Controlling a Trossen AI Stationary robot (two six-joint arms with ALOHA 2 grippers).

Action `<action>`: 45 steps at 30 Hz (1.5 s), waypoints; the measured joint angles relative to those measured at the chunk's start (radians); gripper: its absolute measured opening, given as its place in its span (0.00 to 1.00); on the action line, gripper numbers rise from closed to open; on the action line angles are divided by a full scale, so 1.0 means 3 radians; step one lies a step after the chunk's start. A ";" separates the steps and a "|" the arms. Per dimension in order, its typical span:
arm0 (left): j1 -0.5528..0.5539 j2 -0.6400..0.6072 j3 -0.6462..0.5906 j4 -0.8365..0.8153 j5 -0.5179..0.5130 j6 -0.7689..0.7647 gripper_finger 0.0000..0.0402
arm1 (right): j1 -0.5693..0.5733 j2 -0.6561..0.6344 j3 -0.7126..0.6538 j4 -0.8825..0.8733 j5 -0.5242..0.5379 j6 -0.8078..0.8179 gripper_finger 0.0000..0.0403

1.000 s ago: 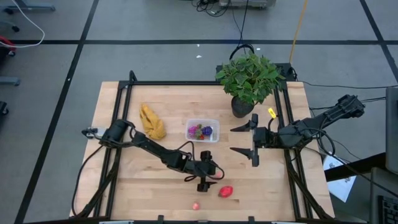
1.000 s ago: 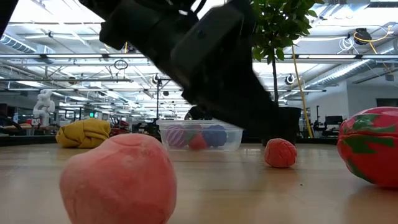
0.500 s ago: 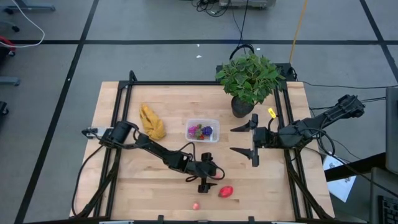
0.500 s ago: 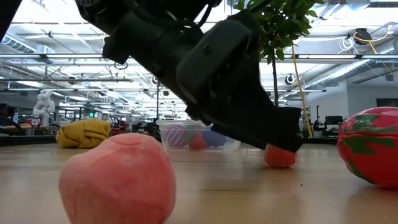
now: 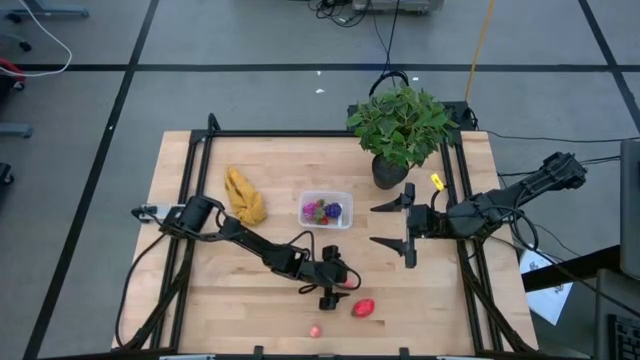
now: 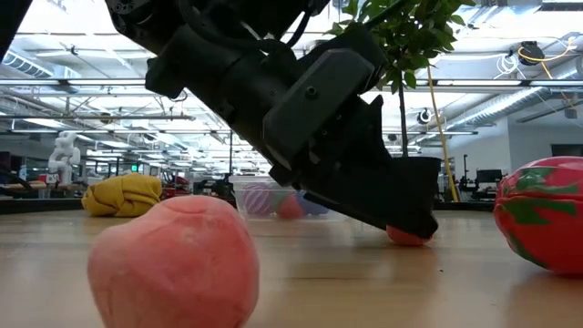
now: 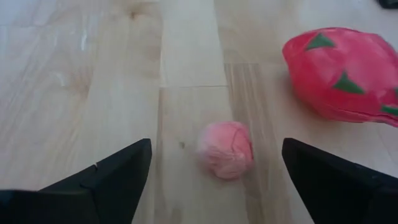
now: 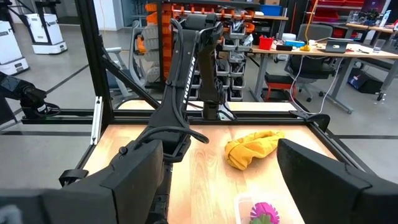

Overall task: Pick and placing Produce into tupperware
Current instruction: Put the top pink peach into the transparent bin

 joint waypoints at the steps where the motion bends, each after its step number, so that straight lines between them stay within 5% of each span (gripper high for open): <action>1: 0.0000 0.0002 0.0000 -0.0003 -0.0022 0.0001 0.89 | 0.0000 0.0000 0.0000 0.0000 0.0000 0.0000 0.77; 28: 0.0000 0.0005 0.0000 0.0041 -0.0022 0.0002 0.18 | 0.0000 0.0000 0.0000 -0.0001 0.0000 0.0001 0.77; 36: -0.0010 -0.0339 -0.0004 -0.0739 -0.0080 0.0007 0.19 | 0.0000 0.0000 0.0000 -0.0001 0.0000 0.0001 0.77; 45: 0.0070 -0.1316 -0.0001 -0.2031 -0.1337 0.0398 0.23 | 0.0000 0.0000 0.0000 0.0005 0.0000 0.0001 0.77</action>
